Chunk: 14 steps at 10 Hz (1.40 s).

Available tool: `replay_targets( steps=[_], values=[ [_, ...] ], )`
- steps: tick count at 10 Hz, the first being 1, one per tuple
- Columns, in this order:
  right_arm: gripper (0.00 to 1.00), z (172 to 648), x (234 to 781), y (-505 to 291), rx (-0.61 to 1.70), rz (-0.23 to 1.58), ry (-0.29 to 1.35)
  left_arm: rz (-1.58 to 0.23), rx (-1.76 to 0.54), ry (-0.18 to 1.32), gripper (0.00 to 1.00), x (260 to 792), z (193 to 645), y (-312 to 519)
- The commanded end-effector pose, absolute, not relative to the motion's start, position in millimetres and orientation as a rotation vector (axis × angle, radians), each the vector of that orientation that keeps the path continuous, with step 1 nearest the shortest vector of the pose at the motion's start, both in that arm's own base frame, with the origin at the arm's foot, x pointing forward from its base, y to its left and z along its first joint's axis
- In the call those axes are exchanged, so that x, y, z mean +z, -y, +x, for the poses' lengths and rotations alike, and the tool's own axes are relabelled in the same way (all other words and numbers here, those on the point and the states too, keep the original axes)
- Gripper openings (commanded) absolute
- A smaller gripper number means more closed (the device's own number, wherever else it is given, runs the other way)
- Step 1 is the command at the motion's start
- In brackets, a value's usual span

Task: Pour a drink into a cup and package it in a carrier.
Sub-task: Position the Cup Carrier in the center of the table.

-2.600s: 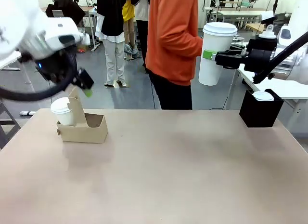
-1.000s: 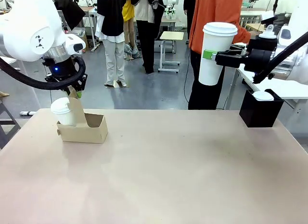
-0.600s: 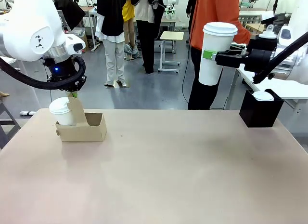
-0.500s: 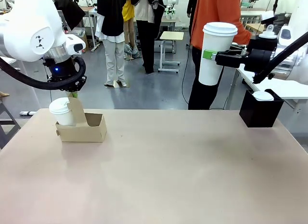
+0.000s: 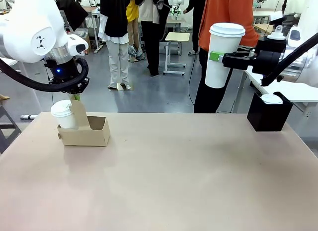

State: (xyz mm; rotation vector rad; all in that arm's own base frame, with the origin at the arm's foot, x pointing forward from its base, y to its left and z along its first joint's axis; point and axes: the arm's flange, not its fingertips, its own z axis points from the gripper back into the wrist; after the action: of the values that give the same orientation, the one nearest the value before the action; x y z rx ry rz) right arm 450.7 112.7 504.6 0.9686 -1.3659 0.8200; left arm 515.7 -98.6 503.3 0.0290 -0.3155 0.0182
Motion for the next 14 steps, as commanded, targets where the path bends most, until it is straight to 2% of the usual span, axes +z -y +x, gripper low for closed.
replay_targets(
  steps=[1, 5, 7, 12, 14],
  values=[
    [0.81, 451, 508, -115, 0.824, 0.973, 1.374, 0.029, 0.078, 0.328, 0.02, 536, 501, 100],
    [0.81, 451, 508, -115, 0.824, 0.973, 1.374, -0.018, 0.112, 0.375, 0.02, 607, 434, 158],
    [0.81, 451, 508, -115, 0.824, 0.973, 1.374, -0.043, 0.099, 0.387, 0.02, 614, 400, 207],
    [0.81, 451, 508, -115, 0.824, 0.973, 1.374, -0.056, 0.008, 0.337, 0.02, 550, 336, 330],
    [0.81, 451, 508, -115, 0.824, 0.973, 1.374, -0.061, -0.003, 0.366, 0.02, 527, 317, 354]
  ],
)
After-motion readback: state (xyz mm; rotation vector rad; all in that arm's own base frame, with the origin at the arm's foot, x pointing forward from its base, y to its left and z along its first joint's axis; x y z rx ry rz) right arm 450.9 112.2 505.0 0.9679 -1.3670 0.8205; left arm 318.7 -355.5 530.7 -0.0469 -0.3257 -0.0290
